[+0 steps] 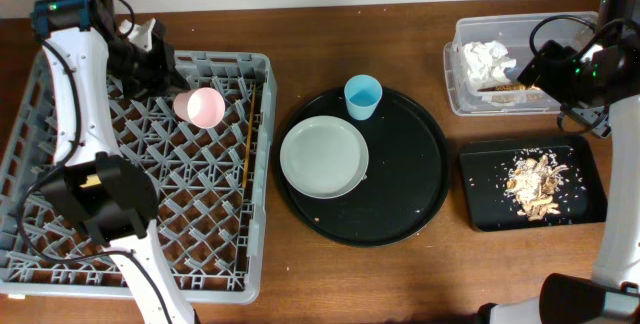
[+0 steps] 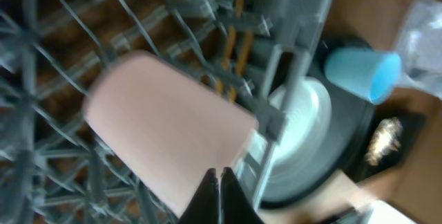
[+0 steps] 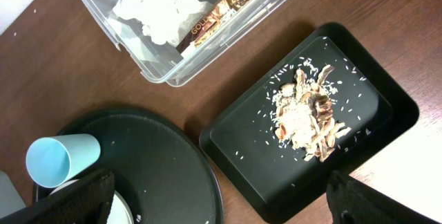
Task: Sort waste into correct bins and load items into the dishwasher rack
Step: 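Lower the pink cup into the rack's back row and open the left gripper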
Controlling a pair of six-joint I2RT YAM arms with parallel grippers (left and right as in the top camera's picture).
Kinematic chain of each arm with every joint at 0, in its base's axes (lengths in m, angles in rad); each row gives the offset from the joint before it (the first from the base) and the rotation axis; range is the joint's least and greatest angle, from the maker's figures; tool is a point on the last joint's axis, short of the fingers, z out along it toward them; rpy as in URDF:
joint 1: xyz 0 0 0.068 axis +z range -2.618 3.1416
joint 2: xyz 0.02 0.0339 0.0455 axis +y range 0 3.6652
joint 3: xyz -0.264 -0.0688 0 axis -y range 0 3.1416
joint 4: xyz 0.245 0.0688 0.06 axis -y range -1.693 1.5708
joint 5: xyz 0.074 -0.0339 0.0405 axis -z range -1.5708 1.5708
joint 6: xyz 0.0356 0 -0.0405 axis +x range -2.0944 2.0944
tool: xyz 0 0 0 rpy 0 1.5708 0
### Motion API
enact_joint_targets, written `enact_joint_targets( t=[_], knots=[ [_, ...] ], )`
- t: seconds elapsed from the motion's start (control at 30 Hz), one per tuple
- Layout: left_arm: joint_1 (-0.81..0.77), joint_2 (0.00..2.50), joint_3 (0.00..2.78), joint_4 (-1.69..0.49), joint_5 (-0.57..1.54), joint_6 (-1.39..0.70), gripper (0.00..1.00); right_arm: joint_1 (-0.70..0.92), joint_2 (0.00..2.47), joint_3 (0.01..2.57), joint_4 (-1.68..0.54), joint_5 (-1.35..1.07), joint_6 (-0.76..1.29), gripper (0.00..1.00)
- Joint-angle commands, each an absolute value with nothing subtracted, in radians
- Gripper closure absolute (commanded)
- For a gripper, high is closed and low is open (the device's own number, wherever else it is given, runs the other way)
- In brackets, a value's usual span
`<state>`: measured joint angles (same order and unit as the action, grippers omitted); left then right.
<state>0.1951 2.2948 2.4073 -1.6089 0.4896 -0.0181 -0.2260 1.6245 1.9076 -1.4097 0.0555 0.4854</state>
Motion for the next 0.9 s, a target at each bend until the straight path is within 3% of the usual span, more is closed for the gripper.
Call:
enact_joint_targets(
  t=[0.0,0.47,0.87],
  knots=[
    [0.179,2.282,2.402,-1.509,0.377,-0.009,1.00,-0.228,1.628,1.916,-1.409,0.061,0.476,0.01],
    [0.107,2.282,2.371,-1.677,0.243,-0.044,1.00,-0.228,1.628,1.916,-1.409,0.061,0.476,0.01],
    [0.051,2.282,2.371,-1.678,0.315,-0.044,1.00,-0.228,1.628,1.916,-1.409,0.061,0.476,0.01]
  ],
)
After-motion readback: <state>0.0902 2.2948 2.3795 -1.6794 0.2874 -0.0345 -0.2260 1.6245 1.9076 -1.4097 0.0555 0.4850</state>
